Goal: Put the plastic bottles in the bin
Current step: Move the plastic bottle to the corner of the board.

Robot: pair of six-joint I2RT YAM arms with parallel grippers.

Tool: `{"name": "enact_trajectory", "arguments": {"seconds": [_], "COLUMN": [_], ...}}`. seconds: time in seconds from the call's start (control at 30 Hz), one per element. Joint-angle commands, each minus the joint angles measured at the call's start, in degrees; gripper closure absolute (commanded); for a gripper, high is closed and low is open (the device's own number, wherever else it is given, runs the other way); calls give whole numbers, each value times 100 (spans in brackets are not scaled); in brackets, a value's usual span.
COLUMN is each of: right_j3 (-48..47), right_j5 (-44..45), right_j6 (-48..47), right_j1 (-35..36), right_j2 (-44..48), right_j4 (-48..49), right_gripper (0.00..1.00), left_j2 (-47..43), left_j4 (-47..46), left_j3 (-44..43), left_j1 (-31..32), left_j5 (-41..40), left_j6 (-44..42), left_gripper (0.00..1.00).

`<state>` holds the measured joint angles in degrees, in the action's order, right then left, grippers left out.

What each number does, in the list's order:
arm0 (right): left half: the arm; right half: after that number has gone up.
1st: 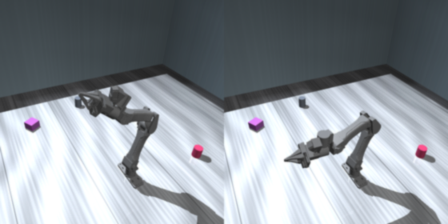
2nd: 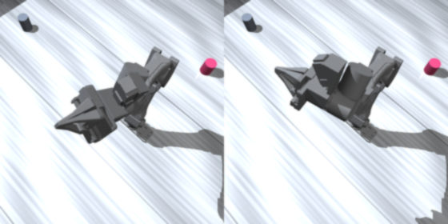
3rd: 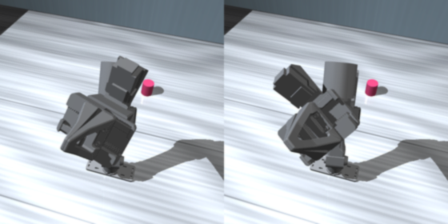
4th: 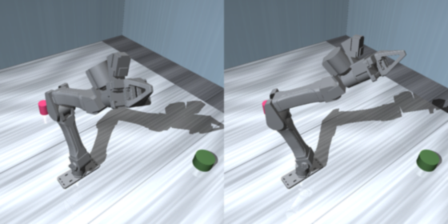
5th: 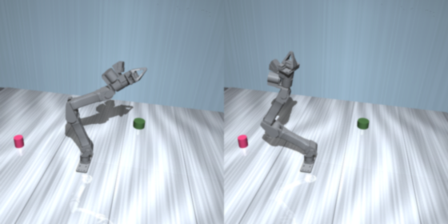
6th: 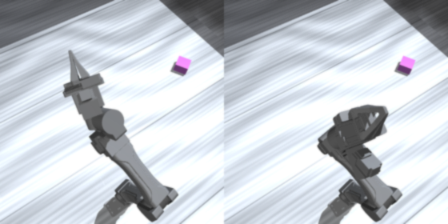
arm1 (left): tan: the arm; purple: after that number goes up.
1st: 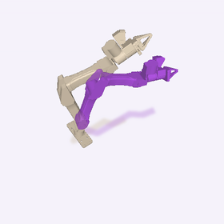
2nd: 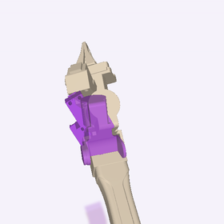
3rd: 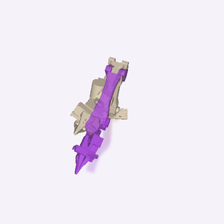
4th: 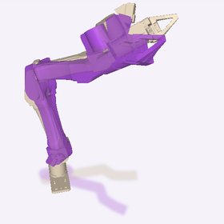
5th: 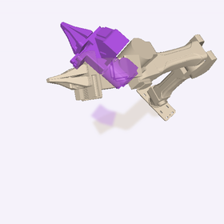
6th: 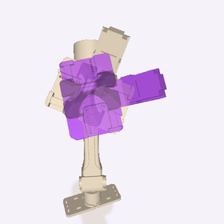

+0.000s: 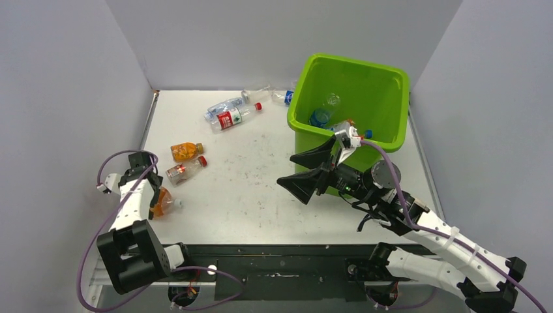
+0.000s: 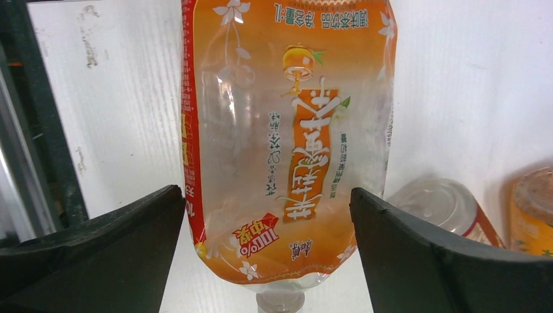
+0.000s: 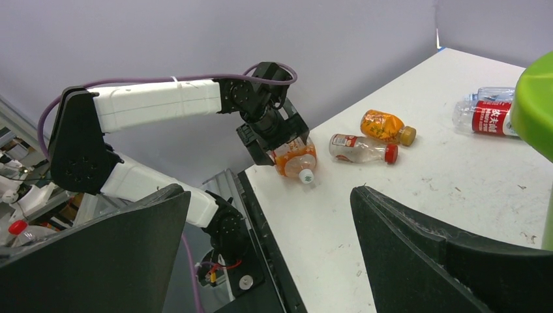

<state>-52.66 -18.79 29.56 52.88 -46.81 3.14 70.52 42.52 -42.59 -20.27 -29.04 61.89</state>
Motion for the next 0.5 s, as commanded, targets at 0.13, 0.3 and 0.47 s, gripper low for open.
{"name": "enact_trajectory", "arguments": {"seconds": [0.13, 0.3, 0.47], "right_j3": [-231, -257, -252], "right_j5": [253, 361, 533], "right_j6": [-122, -144, -180], "right_j1": [203, 320, 458], "right_j2": [-142, -162, -105], "right_j4": [186, 172, 57], "right_gripper": [0, 0, 0], "left_j2": [-60, -311, -374], "left_j4": [-259, -75, 166], "left_j3": [491, 446, 327], "left_j1": [227, 1236, 2291], "left_j5": [615, 568, 486], "left_j6": [-282, 163, 653], "left_gripper": [3, 2, 2]}}
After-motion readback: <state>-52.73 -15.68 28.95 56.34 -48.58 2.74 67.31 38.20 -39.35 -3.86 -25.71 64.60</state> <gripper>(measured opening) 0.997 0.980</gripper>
